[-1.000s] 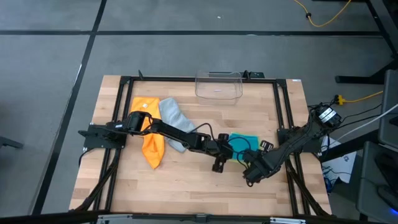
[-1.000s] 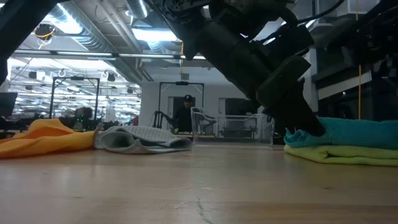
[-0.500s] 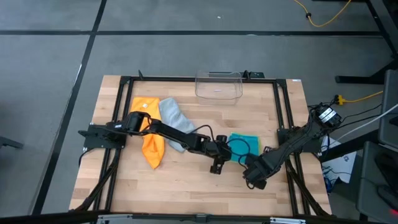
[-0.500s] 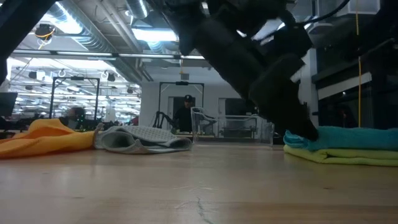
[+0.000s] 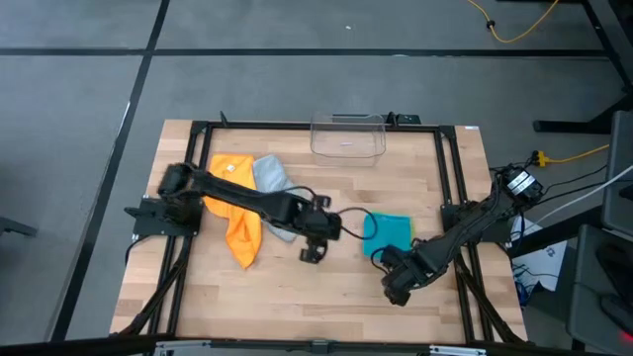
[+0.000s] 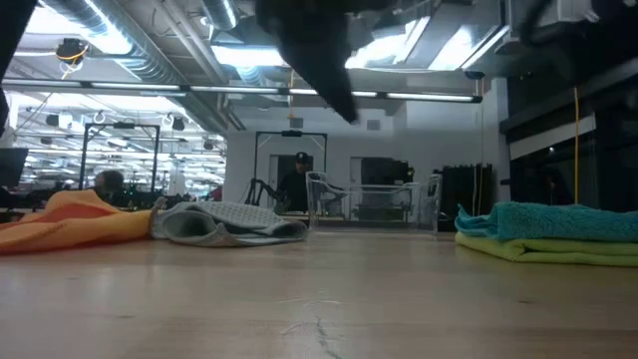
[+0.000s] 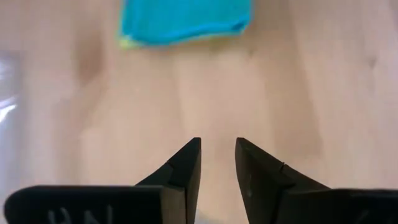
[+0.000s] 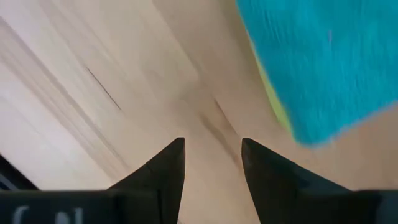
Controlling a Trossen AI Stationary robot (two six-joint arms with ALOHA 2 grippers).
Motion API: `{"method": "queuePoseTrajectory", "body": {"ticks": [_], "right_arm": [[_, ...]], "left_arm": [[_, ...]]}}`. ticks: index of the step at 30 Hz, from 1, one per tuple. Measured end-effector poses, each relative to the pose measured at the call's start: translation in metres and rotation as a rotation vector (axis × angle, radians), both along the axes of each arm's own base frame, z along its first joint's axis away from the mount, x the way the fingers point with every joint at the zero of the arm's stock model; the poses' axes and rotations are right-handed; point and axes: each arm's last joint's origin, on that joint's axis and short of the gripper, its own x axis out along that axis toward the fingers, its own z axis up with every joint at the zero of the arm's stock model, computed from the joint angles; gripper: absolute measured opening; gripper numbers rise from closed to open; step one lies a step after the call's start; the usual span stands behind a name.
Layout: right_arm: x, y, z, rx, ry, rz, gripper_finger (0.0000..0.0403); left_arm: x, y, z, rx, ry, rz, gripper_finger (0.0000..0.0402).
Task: Fold microfiber towels
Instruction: Fold the gray microfiber towel
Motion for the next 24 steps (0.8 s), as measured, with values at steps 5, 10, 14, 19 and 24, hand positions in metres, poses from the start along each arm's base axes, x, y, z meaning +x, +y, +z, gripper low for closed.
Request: {"method": "queuePoseTrajectory", "body": {"ticks": [5,10,14,19,24], "right_arm": [[0.016,0.0,0.002,-0.064,-0.215,-0.031,0.0161],[0.032,-0.006,0.006,-0.129,-0.384,-0.096,0.0161],[0.039,-0.013,0.007,-0.132,-0.398,-0.076,0.0161],[0.04,-0.016,0.006,-0.148,-0.391,-0.041,0.0161],[0.041,-0.018,0.006,-0.153,-0.393,-0.043,0.0161]], "left_arm": [[-0.043,0.013,0.037,0.102,0.119,0.044,0.009],[-0.08,0.029,0.068,0.149,0.18,0.104,0.009],[-0.096,0.04,0.087,0.123,0.13,0.164,0.0089],[-0.114,0.051,0.091,0.116,0.1,0.191,0.0089],[-0.134,0.064,0.083,0.106,0.102,0.249,0.0089]]}}
